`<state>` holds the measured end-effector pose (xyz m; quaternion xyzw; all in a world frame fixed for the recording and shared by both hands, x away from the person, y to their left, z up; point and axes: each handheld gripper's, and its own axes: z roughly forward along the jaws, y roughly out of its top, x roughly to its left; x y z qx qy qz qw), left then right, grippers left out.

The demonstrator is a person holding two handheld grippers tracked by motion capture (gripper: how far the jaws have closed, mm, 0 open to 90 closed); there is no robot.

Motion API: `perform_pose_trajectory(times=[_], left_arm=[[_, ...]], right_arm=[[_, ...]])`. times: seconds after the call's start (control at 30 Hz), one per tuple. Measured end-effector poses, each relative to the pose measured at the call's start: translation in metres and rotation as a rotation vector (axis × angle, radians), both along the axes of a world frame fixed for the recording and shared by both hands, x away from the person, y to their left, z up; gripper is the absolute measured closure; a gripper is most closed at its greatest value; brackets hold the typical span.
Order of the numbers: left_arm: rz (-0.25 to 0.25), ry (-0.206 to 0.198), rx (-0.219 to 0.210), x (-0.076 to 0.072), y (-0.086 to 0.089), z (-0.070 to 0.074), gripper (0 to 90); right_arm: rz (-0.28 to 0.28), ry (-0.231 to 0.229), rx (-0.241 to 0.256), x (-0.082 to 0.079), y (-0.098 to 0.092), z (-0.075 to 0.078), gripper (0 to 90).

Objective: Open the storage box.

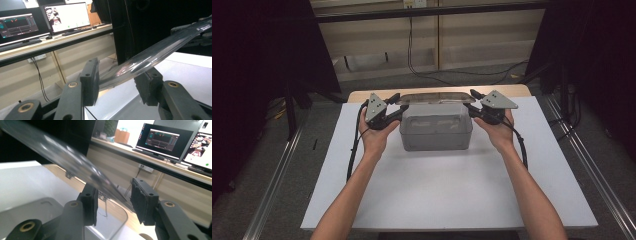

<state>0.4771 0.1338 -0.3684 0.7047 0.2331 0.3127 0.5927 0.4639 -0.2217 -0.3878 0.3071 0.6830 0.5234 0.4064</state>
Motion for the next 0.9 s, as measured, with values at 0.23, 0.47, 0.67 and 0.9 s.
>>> perform_pose_trajectory(times=[0.23, 0.47, 0.67, 0.9], left_arm=[[0.008, 0.004, -0.008, 0.005, 0.001, 0.002, 57.3], [0.007, 0.008, -0.002, 0.009, 0.001, 0.005, 58.3], [0.005, 0.02, -0.033, 0.012, 0.001, 0.005, 58.5], [0.012, 0.019, -0.03, 0.016, 0.001, 0.007, 59.3]], right_arm=[[0.015, 0.002, 0.009, 0.009, 0.0, 0.002, 57.8], [0.004, 0.004, 0.019, 0.016, 0.001, -0.007, 60.2], [-0.003, 0.004, 0.02, 0.022, -0.001, -0.005, 60.5], [0.005, 0.004, 0.022, 0.025, -0.001, -0.005, 64.2]])
